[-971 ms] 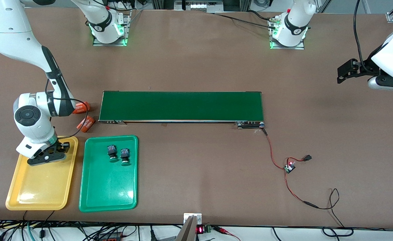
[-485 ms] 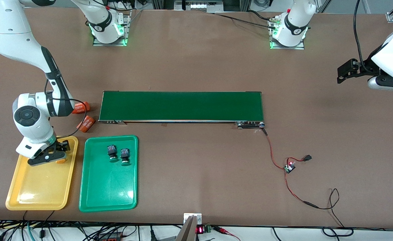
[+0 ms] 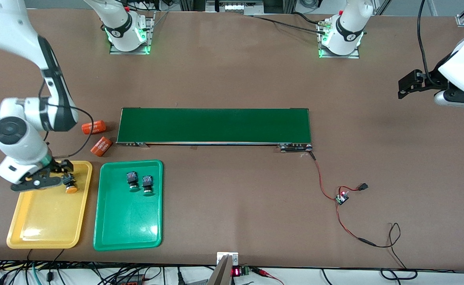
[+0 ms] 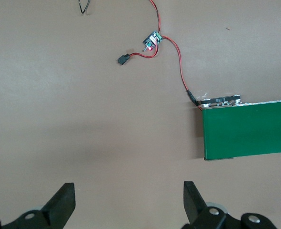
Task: Sort buttons by color to trays
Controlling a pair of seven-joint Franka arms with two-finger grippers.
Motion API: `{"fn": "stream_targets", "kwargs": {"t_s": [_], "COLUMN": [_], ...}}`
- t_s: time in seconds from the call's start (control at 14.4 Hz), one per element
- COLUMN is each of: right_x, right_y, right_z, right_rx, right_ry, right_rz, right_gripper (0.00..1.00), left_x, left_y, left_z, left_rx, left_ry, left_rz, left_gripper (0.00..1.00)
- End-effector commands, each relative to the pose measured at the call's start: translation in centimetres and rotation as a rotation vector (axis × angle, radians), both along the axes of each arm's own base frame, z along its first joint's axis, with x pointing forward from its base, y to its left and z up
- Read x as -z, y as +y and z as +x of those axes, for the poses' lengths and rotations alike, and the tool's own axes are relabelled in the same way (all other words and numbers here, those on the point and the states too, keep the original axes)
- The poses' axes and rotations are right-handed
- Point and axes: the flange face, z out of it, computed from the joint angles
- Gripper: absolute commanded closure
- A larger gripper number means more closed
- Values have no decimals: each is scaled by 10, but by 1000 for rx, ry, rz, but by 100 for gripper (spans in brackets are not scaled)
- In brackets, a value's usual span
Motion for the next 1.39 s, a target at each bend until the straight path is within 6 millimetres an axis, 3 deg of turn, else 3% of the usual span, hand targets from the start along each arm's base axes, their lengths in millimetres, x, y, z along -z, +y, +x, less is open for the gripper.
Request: {"fn": "stream_targets", "kwargs": {"t_s": [0.0, 0.14, 0.35, 0.55, 0.76, 1.32], "right_x": [-78, -132, -196, -235, -240, -235], "right_y": [20, 28, 30, 31, 44, 49], "right_z": [-35, -60, -88, -100, -97, -98], "right_rx": [92, 140, 190, 197, 199, 187], "right_ry": [51, 82, 183, 199, 155, 182], "right_rz": [105, 161, 191, 201, 322, 309], "right_gripper": [0, 0, 0, 0, 0, 0], "left_x": [-6, -6, -6, -5, -6, -6], "left_y": [1, 1, 1, 0, 0, 0], "left_z": [0, 0, 0, 1, 0, 0], "left_rx": [13, 13, 13, 15, 16, 15], "left_ry": [5, 5, 5, 7, 5, 5], "left_rz": [-14, -14, -14, -14, -14, -14], "left_gripper": [0, 0, 0, 0, 0, 0]}}
